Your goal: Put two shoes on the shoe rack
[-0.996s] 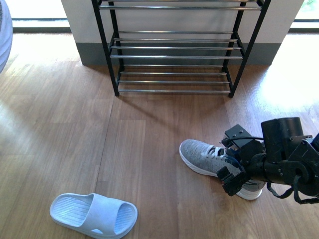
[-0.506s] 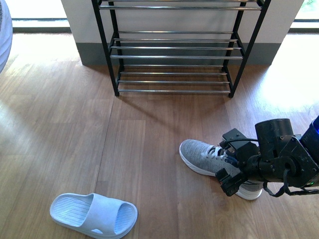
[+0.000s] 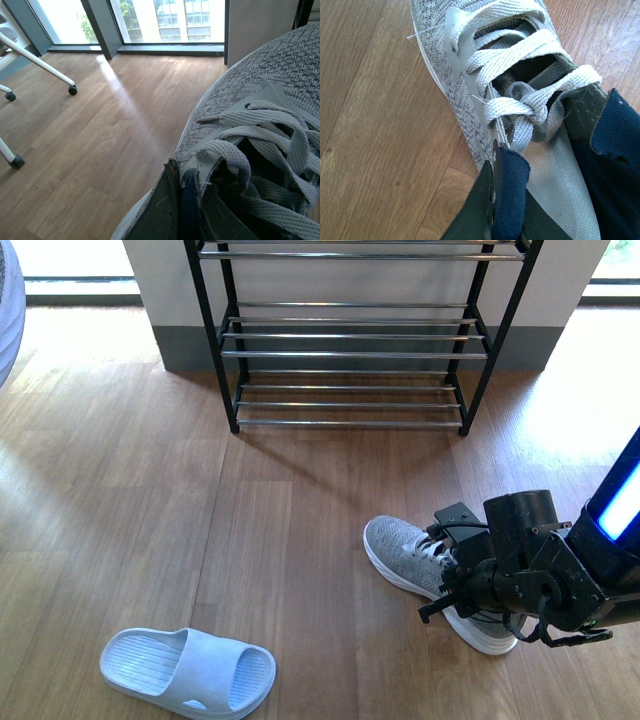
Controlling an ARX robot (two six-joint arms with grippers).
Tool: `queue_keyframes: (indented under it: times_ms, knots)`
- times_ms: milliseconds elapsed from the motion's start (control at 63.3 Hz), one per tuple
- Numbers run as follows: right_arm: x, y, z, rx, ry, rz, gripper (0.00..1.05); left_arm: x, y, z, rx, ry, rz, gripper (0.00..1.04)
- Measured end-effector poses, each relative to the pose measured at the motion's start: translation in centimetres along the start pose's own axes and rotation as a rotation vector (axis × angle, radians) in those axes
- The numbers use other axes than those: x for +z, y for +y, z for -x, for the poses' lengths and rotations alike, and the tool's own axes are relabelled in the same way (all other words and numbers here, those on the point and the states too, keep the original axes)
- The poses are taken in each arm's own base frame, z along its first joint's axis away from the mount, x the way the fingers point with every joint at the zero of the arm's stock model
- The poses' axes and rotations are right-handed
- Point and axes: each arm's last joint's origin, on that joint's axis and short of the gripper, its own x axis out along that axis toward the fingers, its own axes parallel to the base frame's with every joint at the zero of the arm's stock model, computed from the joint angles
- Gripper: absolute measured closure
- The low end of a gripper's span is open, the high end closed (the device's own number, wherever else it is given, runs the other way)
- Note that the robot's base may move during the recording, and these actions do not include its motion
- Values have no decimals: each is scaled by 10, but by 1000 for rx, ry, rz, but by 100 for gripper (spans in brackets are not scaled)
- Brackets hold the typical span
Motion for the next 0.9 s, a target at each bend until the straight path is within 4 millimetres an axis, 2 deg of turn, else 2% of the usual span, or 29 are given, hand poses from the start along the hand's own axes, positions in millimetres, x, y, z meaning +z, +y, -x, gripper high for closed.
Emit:
queue_keyframes:
  times_ms: [111, 174, 237, 364, 490, 601, 727, 822, 901]
  knots:
    - [-2, 1, 9, -26, -4, -7, 103, 0, 0, 0, 0, 0, 0, 103]
    - [-2, 1, 26, -32, -20, -7, 103, 0, 0, 0, 0, 0, 0, 103]
    - [6, -7, 58, -45, -88, -1, 103, 0, 0, 0, 0, 0, 0, 103]
    - [35, -37, 128, -131, -246, 7, 103, 0, 0, 0, 0, 0, 0, 103]
    - [46, -45, 188, -187, -343, 23, 103, 0, 0, 0, 0, 0, 0, 103]
    - [54, -41, 245, -214, -443, 34, 103, 0, 0, 0, 0, 0, 0, 103]
    - [57, -29, 301, -222, -566, 51, 103, 0, 0, 0, 0, 0, 0, 103]
    - [49, -17, 336, -201, -644, 59, 103, 0, 0, 0, 0, 0, 0, 103]
    - [36, -2, 366, -183, -709, 62, 103, 0, 0, 0, 0, 0, 0, 103]
